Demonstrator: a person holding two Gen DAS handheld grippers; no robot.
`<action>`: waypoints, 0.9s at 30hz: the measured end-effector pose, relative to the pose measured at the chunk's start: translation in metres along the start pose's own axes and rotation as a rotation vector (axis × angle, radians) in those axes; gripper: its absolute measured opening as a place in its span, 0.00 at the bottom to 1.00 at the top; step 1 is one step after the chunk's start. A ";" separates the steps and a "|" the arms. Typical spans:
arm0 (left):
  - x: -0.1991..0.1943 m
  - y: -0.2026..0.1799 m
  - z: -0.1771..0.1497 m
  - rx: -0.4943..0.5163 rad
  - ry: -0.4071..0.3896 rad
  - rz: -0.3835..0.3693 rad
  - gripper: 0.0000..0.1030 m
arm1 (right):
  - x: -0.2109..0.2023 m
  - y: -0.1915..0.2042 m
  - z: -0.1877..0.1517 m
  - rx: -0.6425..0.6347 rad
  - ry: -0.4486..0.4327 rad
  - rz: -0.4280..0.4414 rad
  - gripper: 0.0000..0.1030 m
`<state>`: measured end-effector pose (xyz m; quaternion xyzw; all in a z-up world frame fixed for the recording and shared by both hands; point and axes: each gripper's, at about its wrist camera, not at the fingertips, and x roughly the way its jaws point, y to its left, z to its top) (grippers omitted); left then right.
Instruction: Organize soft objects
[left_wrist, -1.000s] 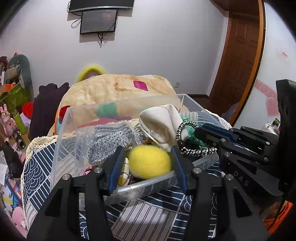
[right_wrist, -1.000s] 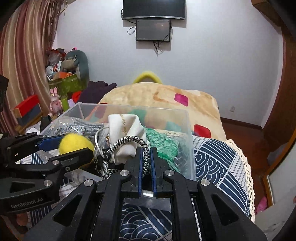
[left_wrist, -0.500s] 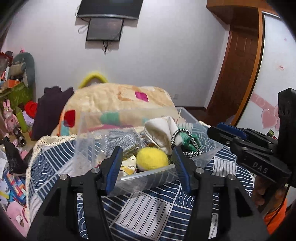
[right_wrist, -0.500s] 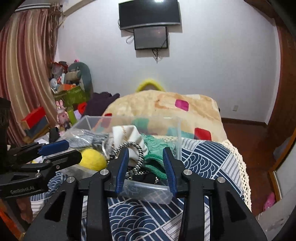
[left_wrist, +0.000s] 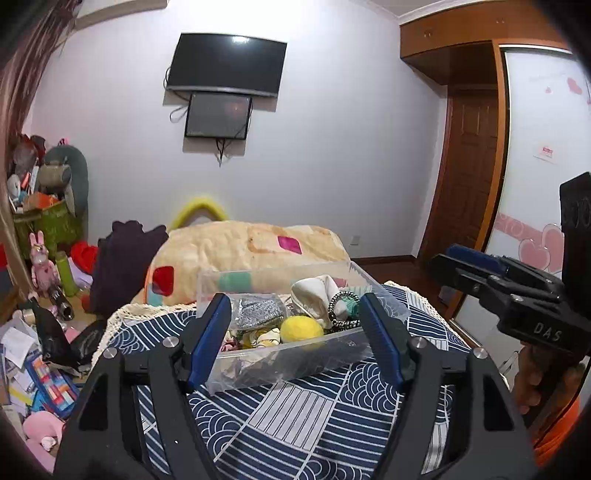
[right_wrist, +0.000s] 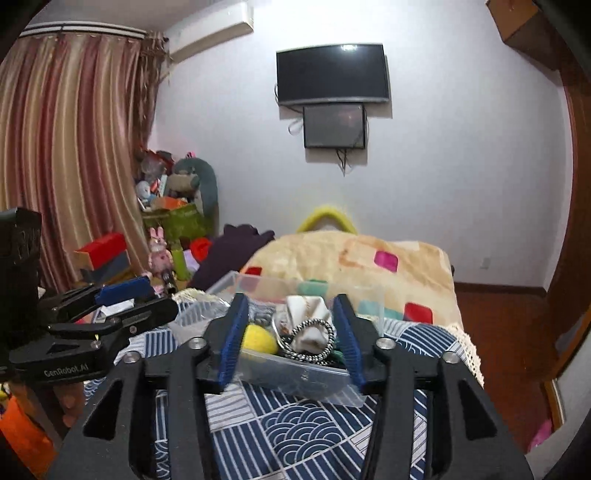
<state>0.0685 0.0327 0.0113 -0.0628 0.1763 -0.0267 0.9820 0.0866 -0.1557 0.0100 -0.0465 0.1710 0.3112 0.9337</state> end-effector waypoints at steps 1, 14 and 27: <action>-0.004 -0.001 0.000 0.002 -0.007 0.002 0.74 | -0.002 0.002 0.000 -0.003 -0.008 0.000 0.52; -0.039 -0.014 -0.010 0.035 -0.087 0.026 0.98 | -0.019 0.005 -0.014 0.018 -0.054 -0.020 0.80; -0.045 -0.019 -0.018 0.025 -0.096 0.032 1.00 | -0.027 0.000 -0.029 0.036 -0.052 -0.001 0.80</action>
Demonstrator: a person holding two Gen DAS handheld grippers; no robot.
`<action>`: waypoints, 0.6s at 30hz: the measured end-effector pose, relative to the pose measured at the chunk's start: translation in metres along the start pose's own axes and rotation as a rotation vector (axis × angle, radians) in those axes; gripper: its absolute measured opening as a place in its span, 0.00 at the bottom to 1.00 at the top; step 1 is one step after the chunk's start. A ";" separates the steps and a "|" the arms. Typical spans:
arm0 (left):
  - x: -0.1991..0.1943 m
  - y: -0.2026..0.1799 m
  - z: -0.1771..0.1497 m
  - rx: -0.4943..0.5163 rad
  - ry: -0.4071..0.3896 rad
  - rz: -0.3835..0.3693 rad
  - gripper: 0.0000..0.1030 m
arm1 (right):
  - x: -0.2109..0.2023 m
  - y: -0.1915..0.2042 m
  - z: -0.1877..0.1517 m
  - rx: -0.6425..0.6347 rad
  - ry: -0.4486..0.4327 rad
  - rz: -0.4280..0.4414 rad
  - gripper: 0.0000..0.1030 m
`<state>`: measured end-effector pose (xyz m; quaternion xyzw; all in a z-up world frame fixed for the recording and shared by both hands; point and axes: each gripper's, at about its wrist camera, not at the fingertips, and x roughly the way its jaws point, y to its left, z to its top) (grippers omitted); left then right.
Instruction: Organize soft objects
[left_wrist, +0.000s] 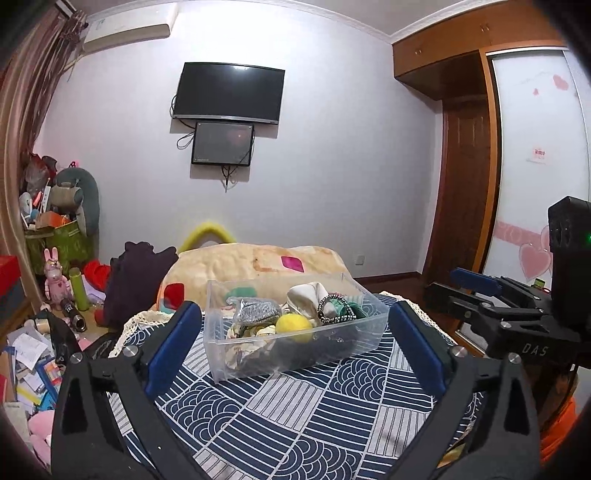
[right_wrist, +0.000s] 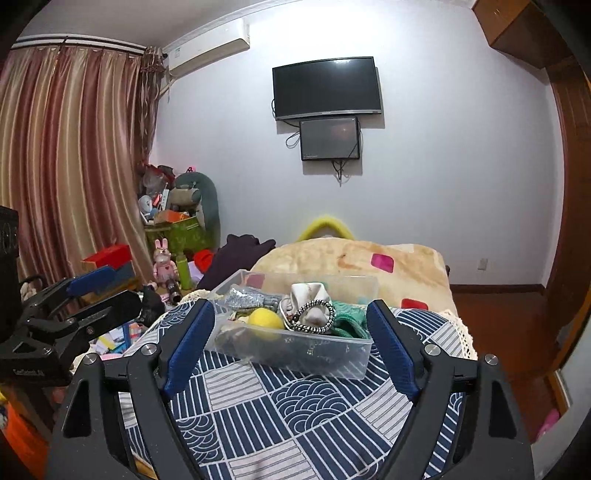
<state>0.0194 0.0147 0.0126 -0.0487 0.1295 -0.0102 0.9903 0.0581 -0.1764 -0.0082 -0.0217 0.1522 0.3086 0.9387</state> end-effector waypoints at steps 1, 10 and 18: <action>0.001 0.000 0.000 0.000 0.001 0.001 1.00 | 0.000 -0.001 0.000 0.004 -0.001 0.002 0.80; 0.002 -0.001 -0.002 0.006 0.001 -0.001 1.00 | -0.003 -0.004 -0.003 0.015 0.001 0.006 0.80; 0.001 -0.001 -0.003 0.006 0.001 -0.002 1.00 | -0.004 -0.004 -0.003 0.012 0.003 0.008 0.80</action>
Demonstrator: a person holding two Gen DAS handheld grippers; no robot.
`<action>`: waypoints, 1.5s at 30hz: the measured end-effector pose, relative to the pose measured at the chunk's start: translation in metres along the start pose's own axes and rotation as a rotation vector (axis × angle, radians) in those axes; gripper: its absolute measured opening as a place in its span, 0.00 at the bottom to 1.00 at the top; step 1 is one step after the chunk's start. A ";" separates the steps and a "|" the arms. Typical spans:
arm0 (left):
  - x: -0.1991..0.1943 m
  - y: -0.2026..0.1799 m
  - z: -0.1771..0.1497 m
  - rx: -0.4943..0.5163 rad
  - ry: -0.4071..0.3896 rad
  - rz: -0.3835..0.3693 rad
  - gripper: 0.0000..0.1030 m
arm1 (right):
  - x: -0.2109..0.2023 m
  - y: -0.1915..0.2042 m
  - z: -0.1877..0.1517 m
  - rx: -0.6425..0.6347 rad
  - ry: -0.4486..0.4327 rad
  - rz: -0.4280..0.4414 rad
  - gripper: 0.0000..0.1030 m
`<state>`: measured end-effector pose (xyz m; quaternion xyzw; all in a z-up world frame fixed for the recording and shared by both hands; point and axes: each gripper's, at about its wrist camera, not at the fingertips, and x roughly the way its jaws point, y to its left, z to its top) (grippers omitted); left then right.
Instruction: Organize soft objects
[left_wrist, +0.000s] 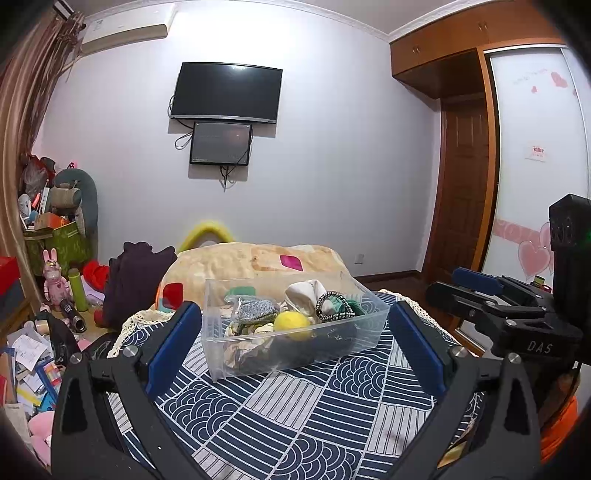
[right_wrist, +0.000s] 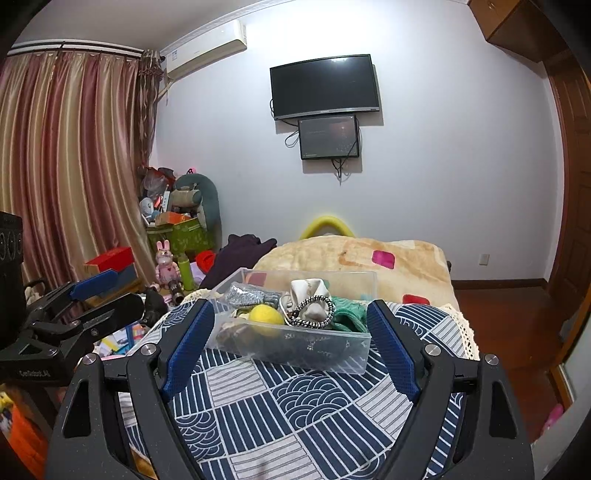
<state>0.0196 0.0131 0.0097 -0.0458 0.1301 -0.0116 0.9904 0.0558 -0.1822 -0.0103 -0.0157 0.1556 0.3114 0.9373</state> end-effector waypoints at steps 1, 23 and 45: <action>0.000 0.000 0.000 0.000 0.001 0.000 1.00 | 0.000 0.000 0.000 -0.001 0.000 0.000 0.80; -0.001 -0.002 -0.002 0.007 0.000 -0.012 1.00 | -0.002 0.001 -0.001 0.001 -0.002 0.004 0.80; -0.002 -0.003 -0.002 0.003 0.012 -0.047 1.00 | -0.003 0.001 -0.002 0.003 0.000 0.008 0.80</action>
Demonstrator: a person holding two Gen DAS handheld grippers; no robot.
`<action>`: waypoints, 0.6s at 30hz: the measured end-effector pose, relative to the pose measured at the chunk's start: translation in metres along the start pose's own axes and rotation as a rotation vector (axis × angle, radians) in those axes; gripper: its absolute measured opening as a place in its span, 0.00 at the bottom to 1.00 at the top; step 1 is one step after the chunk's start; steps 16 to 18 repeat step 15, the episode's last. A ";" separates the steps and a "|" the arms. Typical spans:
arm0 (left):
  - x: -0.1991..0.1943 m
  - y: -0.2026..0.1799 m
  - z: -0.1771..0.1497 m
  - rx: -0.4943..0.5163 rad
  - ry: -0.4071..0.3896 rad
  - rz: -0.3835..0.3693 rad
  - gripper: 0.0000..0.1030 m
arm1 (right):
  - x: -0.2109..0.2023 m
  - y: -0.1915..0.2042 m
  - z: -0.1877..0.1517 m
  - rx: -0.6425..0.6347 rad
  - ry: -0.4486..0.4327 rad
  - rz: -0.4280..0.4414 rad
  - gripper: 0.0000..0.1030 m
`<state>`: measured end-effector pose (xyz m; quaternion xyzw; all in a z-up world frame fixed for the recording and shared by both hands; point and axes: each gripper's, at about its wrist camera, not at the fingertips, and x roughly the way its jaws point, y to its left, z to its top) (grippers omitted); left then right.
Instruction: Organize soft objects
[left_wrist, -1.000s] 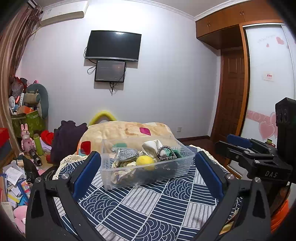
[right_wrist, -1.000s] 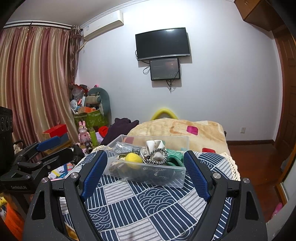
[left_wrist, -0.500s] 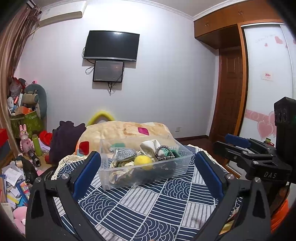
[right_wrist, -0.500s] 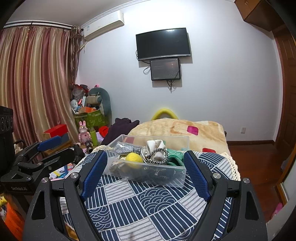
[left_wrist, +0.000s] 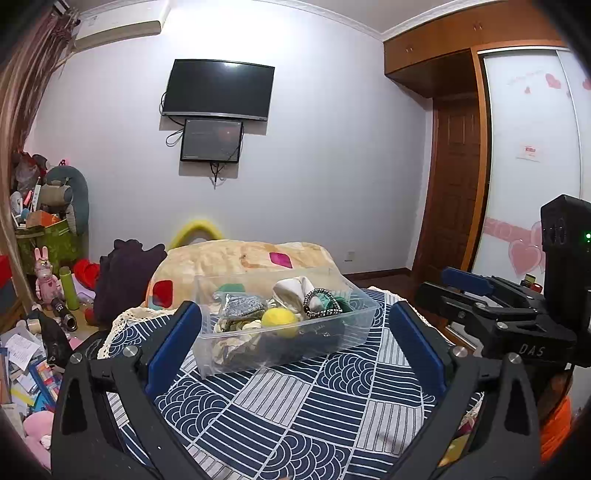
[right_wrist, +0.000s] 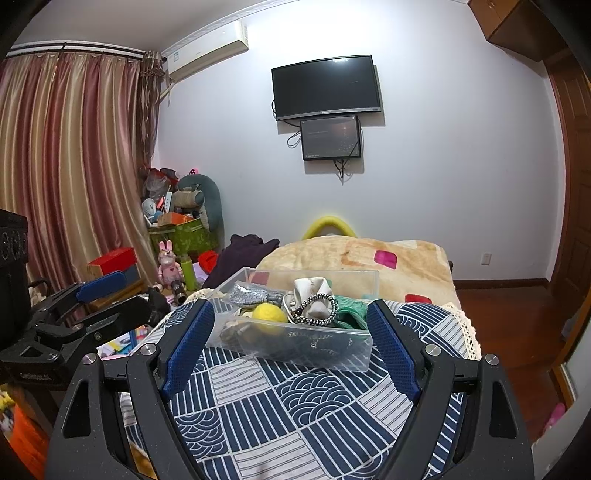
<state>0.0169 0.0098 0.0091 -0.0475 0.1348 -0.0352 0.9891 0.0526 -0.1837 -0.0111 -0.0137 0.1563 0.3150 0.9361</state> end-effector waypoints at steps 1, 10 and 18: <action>0.000 0.000 0.000 -0.001 0.002 -0.002 1.00 | 0.000 0.000 0.000 -0.001 0.001 0.001 0.80; 0.000 0.001 0.000 -0.015 0.003 -0.007 1.00 | -0.001 0.003 0.000 -0.004 0.005 0.002 0.81; 0.001 0.003 0.000 -0.023 0.011 -0.018 1.00 | 0.000 0.003 -0.001 -0.002 0.009 0.004 0.81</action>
